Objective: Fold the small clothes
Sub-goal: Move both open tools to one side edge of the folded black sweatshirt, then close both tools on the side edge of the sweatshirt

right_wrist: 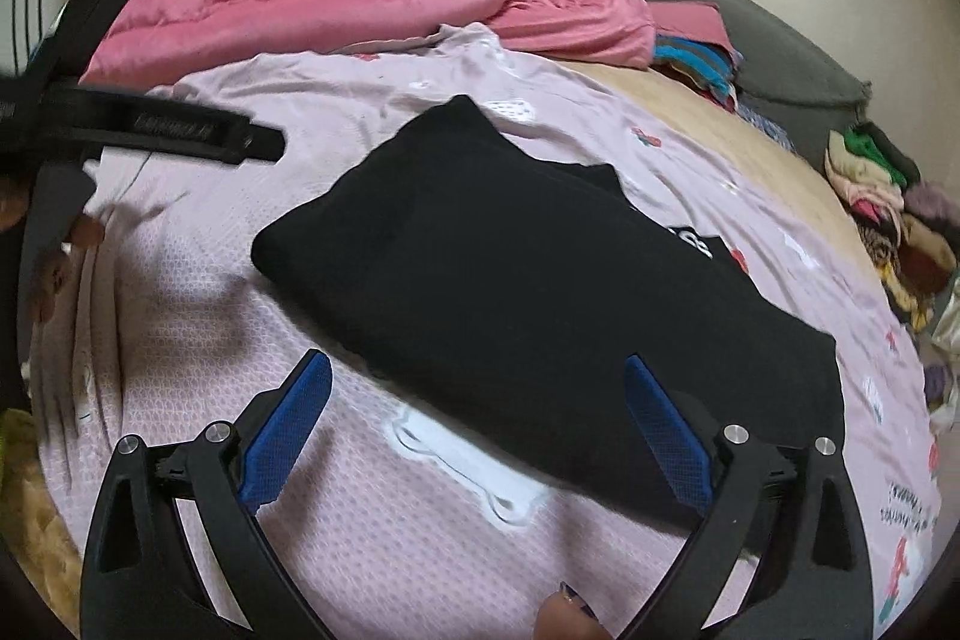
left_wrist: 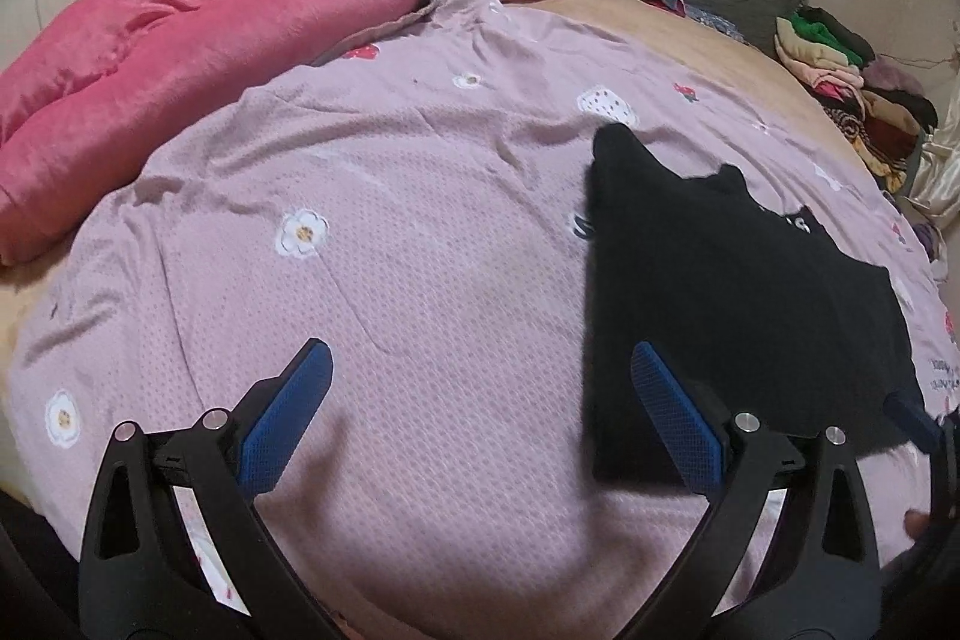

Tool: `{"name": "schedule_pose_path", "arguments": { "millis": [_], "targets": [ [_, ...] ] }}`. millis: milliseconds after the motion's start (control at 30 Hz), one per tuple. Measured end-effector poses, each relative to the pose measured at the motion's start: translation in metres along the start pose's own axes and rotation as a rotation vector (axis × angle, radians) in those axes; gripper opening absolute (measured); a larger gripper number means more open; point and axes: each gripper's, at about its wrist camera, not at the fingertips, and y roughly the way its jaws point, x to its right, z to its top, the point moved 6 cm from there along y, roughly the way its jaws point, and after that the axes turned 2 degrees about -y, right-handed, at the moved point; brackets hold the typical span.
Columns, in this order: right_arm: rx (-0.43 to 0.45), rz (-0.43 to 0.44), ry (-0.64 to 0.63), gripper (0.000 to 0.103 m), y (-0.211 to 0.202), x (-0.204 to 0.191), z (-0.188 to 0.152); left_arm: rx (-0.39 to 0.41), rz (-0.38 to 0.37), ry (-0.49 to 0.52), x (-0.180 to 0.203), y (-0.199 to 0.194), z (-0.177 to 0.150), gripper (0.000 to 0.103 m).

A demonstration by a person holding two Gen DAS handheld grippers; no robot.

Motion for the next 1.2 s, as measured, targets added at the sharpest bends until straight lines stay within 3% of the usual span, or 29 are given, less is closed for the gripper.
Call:
{"name": "schedule_pose_path", "arguments": {
  "millis": [233,467,867,900,967,1000,1167,1200],
  "targets": [
    [-0.024,-0.009,-0.065,0.097,0.021,-0.019,0.005,-0.003,0.022,0.012,-0.002,0.012,0.015,0.093],
    [-0.062,-0.107,-0.166,0.097,0.049,-0.032,0.005,-0.033,0.004,0.014,0.000,0.027,0.023,0.093],
    [-0.033,-0.165,-0.204,0.095,0.084,-0.036,0.028,-0.054,-0.020,-0.009,0.003,0.044,0.033,0.093],
    [-0.022,-0.169,-0.202,0.092,0.086,-0.035,0.031,-0.054,-0.033,-0.017,0.004,0.045,0.034,0.093],
    [-0.017,-0.164,-0.199,0.063,0.087,-0.035,0.033,-0.069,-0.042,-0.015,0.008,0.048,0.038,0.093],
    [-0.009,-0.177,-0.200,0.061,0.087,-0.033,0.034,-0.071,-0.049,-0.014,0.010,0.049,0.040,0.093],
    [0.044,-0.163,-0.182,0.025,0.074,-0.031,0.034,-0.084,-0.125,-0.003,0.029,0.056,0.055,0.093],
    [0.053,-0.157,-0.170,0.023,0.072,-0.028,0.035,-0.099,-0.160,0.001,0.036,0.059,0.057,0.093]
  ]
}}
